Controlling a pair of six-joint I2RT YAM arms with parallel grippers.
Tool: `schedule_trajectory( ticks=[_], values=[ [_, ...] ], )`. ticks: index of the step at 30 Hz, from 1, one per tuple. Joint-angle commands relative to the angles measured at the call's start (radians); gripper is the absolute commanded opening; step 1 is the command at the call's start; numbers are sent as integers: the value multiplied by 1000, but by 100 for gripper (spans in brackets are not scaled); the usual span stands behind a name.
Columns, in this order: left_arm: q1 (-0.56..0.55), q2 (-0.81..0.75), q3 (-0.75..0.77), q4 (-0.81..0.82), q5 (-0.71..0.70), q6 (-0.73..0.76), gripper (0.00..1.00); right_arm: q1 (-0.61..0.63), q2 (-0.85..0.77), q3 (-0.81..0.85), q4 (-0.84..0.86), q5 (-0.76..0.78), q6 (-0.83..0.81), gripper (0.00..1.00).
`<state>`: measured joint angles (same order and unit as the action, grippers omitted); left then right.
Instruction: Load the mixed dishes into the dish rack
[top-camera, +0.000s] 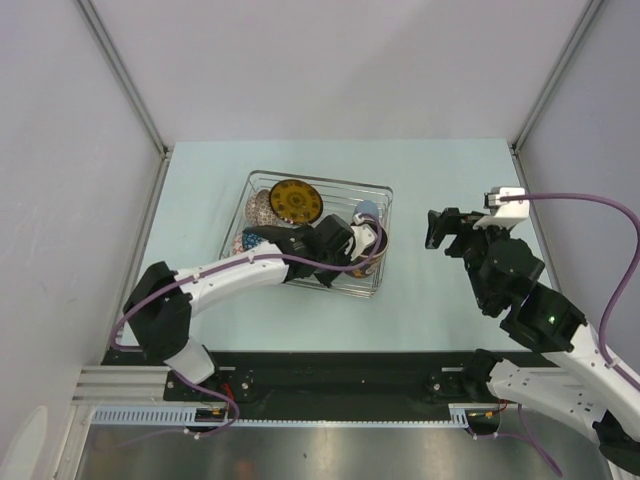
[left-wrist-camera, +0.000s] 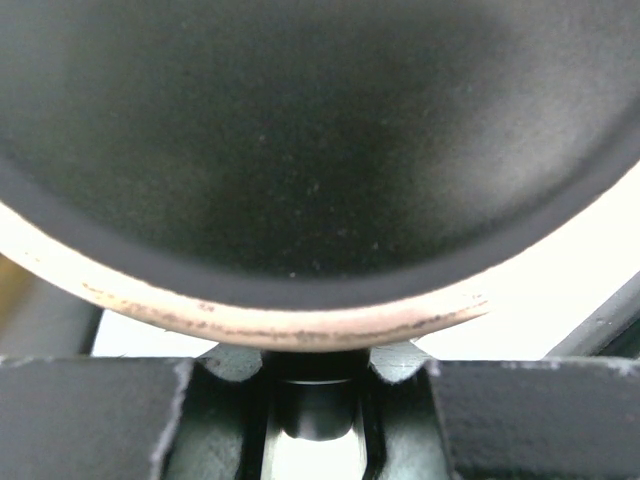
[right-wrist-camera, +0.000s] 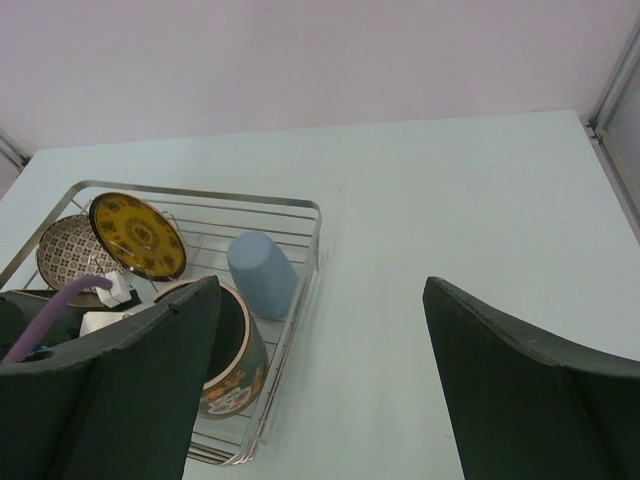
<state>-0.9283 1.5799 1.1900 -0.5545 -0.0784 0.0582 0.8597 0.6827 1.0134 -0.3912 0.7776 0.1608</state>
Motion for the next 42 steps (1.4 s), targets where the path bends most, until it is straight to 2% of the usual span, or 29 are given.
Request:
schedule_trajectory(
  ticks=[1,17,25,42],
  values=[
    [-6,-12,20,165,9,-24,0,-4,-20,-4,6,25,32,88],
    [-6,20,-79,258,68,23,0,-2,-32,-36,8,23,43,87],
    [5,35,-109,275,11,38,0,-4,-23,-42,14,14,43,88],
    [5,64,-99,217,17,54,1,-4,-20,-45,25,11,34,88]
  ],
)
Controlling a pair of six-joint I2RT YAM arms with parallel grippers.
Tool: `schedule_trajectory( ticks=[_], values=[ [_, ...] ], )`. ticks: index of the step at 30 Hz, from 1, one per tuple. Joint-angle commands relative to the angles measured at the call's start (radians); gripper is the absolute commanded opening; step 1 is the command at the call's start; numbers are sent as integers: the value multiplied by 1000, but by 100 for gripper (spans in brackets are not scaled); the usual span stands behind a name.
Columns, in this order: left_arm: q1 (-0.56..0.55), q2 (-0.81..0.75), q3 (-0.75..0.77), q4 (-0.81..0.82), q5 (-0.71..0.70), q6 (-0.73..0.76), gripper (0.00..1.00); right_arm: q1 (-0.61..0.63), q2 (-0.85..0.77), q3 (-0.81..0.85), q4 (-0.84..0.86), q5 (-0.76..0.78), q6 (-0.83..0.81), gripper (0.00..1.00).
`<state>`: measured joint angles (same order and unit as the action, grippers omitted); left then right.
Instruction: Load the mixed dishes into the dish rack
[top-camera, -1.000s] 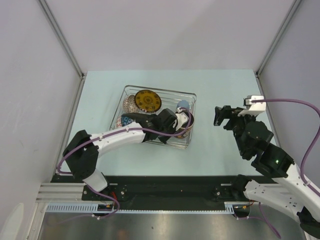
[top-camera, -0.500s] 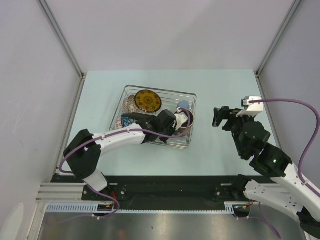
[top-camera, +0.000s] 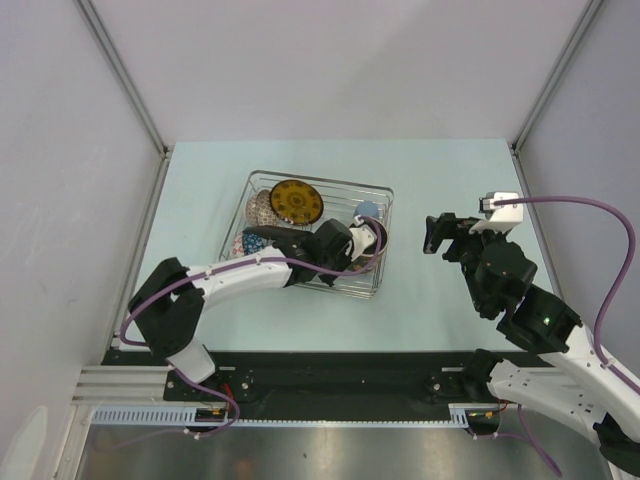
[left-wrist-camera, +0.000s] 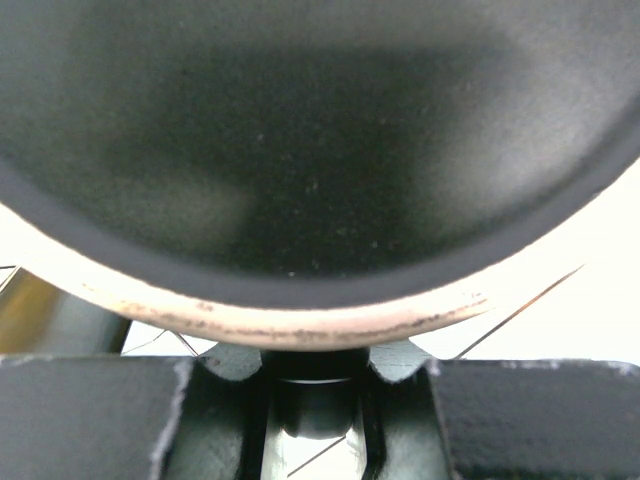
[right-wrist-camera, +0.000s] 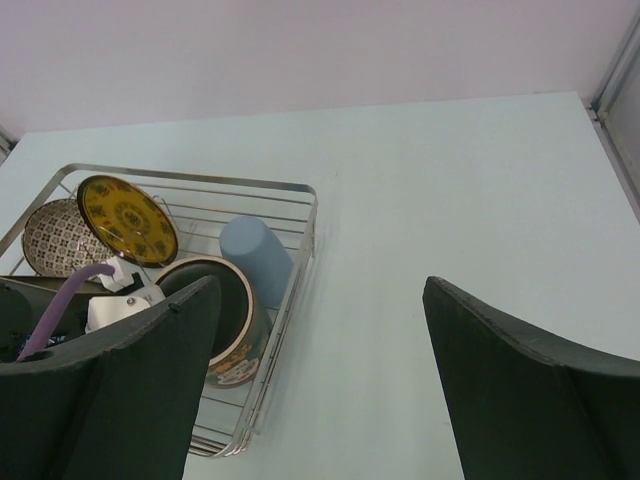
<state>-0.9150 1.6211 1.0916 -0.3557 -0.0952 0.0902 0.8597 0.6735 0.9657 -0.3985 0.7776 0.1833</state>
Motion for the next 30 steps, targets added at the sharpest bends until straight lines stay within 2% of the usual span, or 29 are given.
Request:
schedule_trajectory(
  ticks=[1,9,12,16,18,21,22,28,30],
  values=[
    [-8,34,-1,14,35,23,4,-4,-12,2,30,11,12,88],
    [-16,42,-4,0,43,31,36,-4,-17,2,26,15,12,88],
    [-21,40,-7,3,43,31,41,-4,-18,2,24,22,12,88],
    [-22,40,2,-2,37,31,55,-4,-25,1,15,25,18,88],
    [-24,34,5,-3,31,31,57,-2,-25,2,15,26,19,88],
    [-22,23,22,-26,26,28,66,-2,-23,1,12,31,21,88],
    [-24,13,27,-34,26,26,71,-4,-22,2,12,31,19,88],
    [-25,-41,60,-120,38,13,82,-4,-6,1,6,41,30,88],
    [-35,-72,59,-134,44,10,82,-4,3,1,4,46,38,88]
  ],
)
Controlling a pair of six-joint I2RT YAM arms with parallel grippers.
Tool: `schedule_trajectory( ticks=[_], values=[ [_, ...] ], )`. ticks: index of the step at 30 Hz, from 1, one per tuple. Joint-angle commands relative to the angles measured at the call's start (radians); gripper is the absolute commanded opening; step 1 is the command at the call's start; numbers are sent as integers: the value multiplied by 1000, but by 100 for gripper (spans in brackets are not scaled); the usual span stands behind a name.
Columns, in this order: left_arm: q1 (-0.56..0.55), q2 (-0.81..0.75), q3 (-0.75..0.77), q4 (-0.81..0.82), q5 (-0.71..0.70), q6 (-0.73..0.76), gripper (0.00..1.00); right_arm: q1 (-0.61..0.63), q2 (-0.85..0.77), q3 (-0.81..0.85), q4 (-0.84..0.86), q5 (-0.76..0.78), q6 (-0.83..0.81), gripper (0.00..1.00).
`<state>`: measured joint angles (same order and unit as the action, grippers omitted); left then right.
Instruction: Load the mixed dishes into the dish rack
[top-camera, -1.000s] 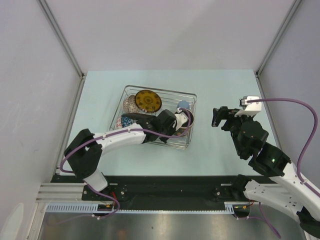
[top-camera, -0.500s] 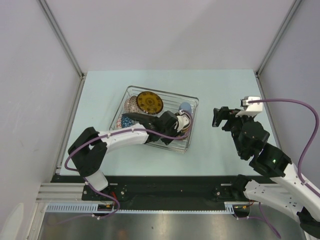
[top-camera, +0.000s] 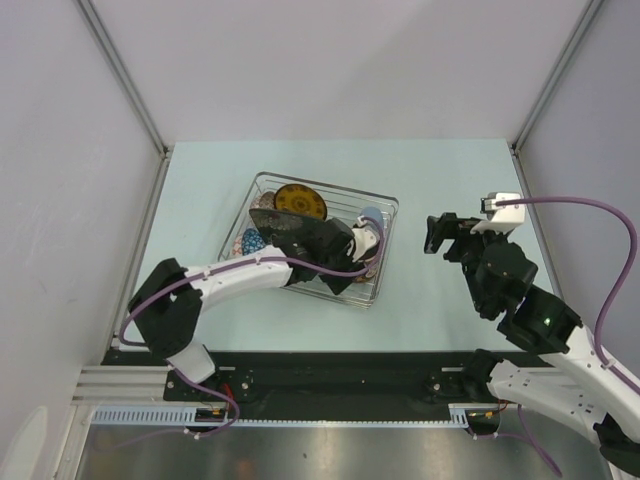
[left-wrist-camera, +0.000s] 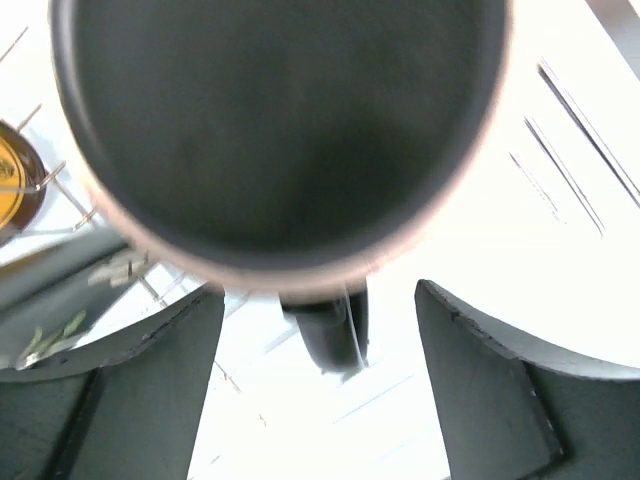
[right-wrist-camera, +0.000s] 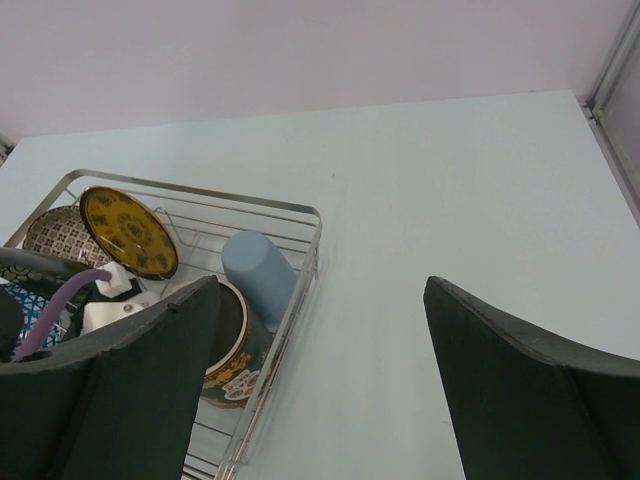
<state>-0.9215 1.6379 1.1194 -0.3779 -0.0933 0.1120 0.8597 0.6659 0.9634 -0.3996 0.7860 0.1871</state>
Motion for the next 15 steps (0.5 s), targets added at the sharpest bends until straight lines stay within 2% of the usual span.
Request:
schedule_trajectory(
  ticks=[1,15],
  values=[
    [-30,-98,31,-125,44,-14,83,-4,18,3,-1,39,38,88],
    [-31,-276,117,-231,55,61,87,-4,104,-23,-24,48,77,88]
  ],
)
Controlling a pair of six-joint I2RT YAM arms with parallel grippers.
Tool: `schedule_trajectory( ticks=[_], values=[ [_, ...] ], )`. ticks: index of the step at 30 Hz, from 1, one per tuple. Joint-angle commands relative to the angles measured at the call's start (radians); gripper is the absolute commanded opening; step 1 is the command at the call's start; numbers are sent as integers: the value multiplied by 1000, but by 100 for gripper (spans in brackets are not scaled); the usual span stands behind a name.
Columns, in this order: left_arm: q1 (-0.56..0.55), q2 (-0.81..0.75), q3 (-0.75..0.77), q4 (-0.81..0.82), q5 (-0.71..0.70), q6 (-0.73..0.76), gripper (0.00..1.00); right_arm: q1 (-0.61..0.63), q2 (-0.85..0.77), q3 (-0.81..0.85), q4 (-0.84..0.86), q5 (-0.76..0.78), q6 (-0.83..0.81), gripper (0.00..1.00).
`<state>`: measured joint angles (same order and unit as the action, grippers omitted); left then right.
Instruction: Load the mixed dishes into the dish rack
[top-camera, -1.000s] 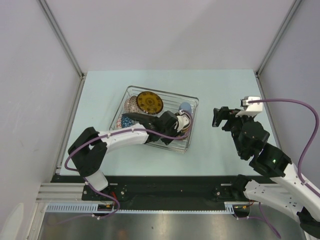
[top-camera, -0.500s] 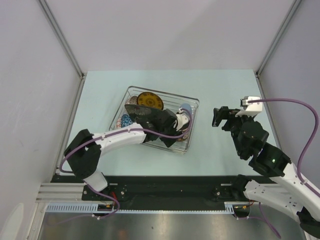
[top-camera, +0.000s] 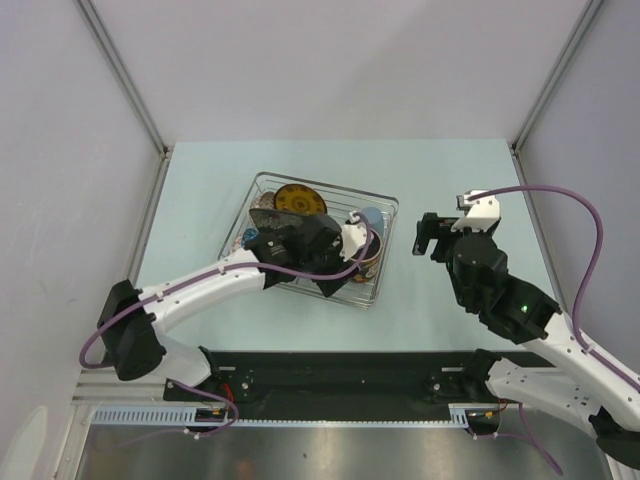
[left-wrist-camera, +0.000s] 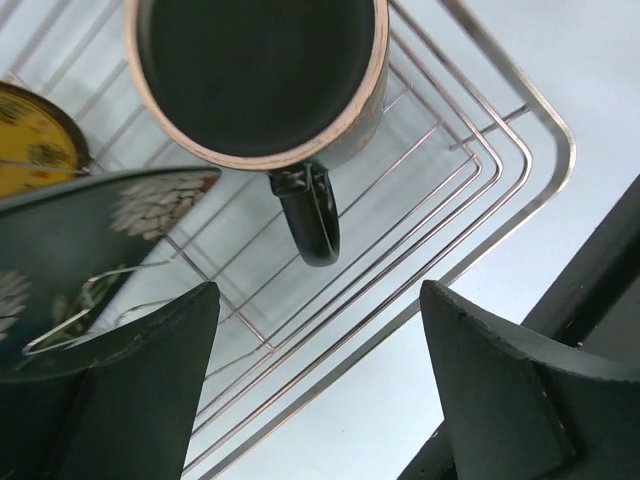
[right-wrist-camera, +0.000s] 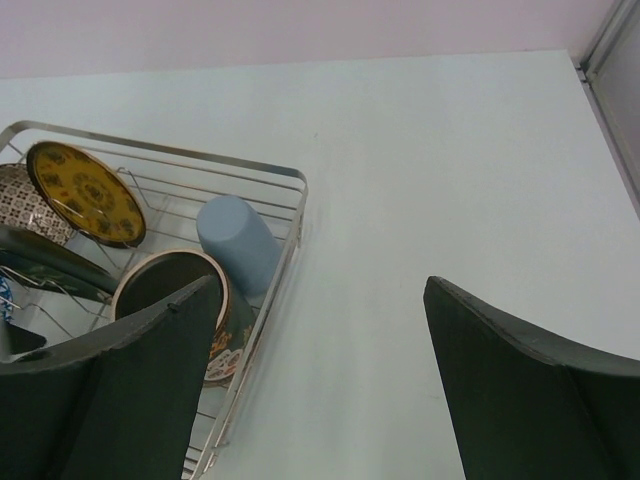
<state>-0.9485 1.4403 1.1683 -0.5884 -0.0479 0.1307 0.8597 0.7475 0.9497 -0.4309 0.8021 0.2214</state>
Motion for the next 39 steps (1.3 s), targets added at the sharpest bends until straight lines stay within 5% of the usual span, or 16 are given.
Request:
schedule_trajectory(
  ticks=[1,7,12,22,29,35,39],
  values=[
    [-4,-87,82,-24,0,47,87,-5,29,-17,7,31,48,89],
    [72,-147,197,-50,-7,81,88,-16,93,-63,-3,-26,136,88],
    [351,-196,263,-51,74,102,88,15,180,-101,-29,-110,248,88],
    [934,-366,47,-42,333,118,85,96,288,-121,20,-158,308,83],
    [945,-458,-24,-163,502,227,80,287,277,-91,-44,-124,360,81],
    [945,-483,-64,-177,537,210,80,320,265,-71,-63,-196,392,99],
    [945,-495,-50,-189,550,193,80,325,268,-39,-46,-234,355,100]
  ],
)
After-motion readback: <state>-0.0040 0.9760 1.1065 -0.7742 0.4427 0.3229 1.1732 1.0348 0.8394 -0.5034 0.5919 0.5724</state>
